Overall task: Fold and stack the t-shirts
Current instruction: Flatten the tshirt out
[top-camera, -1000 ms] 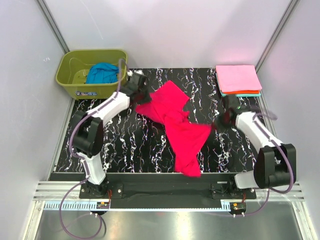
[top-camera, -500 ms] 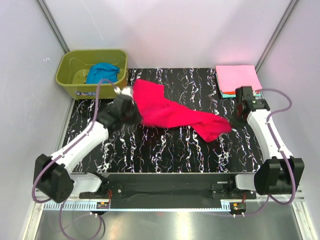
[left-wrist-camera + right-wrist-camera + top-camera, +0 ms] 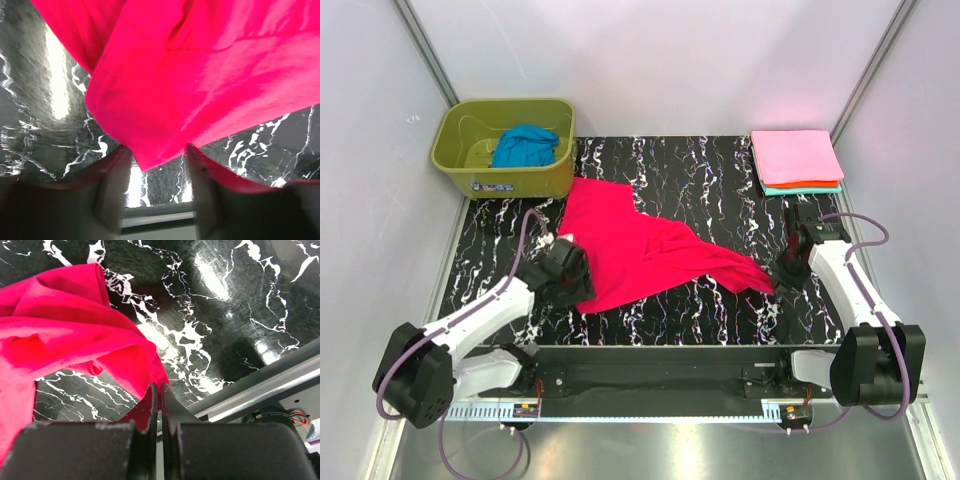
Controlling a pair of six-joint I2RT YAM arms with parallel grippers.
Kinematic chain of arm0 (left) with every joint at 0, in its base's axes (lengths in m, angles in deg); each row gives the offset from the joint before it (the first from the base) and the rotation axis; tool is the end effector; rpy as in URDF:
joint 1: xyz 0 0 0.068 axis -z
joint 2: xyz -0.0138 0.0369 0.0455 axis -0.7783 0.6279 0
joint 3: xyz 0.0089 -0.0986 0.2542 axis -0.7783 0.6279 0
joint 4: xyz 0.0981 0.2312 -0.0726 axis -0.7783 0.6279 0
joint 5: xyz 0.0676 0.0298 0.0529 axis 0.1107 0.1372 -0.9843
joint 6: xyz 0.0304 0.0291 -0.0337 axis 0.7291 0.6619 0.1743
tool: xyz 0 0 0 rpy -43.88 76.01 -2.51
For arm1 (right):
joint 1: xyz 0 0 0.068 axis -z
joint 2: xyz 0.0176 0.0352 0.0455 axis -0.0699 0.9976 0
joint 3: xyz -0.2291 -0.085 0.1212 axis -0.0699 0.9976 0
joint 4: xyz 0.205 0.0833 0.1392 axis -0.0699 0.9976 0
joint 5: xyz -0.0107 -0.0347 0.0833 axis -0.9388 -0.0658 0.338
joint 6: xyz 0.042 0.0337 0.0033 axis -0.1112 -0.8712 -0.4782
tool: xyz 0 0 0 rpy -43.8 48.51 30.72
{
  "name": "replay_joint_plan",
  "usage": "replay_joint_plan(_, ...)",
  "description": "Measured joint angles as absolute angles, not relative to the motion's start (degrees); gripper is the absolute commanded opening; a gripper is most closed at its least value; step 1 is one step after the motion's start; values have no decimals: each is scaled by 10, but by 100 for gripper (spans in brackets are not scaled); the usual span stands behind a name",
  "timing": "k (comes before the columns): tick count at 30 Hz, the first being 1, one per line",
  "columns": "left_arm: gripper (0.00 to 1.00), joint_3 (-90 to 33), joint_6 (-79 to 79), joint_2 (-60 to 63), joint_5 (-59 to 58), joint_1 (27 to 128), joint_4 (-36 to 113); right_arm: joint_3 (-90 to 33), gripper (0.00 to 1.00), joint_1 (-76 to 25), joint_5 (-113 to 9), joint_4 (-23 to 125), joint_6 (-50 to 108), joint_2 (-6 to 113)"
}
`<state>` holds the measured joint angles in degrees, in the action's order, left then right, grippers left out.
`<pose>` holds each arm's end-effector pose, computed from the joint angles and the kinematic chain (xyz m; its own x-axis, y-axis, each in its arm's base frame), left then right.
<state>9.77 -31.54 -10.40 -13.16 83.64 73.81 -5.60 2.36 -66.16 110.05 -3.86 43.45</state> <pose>0.1668 -0.1031 0.1832 -0.8953 -0.2338 -0.3791 -0.1402 0.9558 -0.2584 0.2080 0.0019 0.2368 -0.7531 0.6137 -0.2371 0.6216 0.7818 0.0490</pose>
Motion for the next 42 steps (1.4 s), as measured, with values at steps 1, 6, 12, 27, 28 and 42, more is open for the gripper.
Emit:
replay_joint_plan(1,64,80,-313,-104,-138,835,750,-56,0,24,-658,1099,-39,434)
replay_joint_plan(6,61,-54,-284,-62,-149,779,756,-57,0,24,-653,1096,-40,434)
replay_joint_plan(12,57,-130,-253,53,-70,655,700,-56,0,24,-611,1075,-38,415)
replay_joint_plan(27,54,-267,-184,270,-35,632,678,-34,0,24,-558,1033,-36,394)
replay_joint_plan(28,54,-277,-183,278,-35,632,677,-34,0,24,-558,1033,-36,396)
replay_joint_plan(42,44,-295,-164,336,-58,632,681,-34,0,24,-558,1033,-41,401)
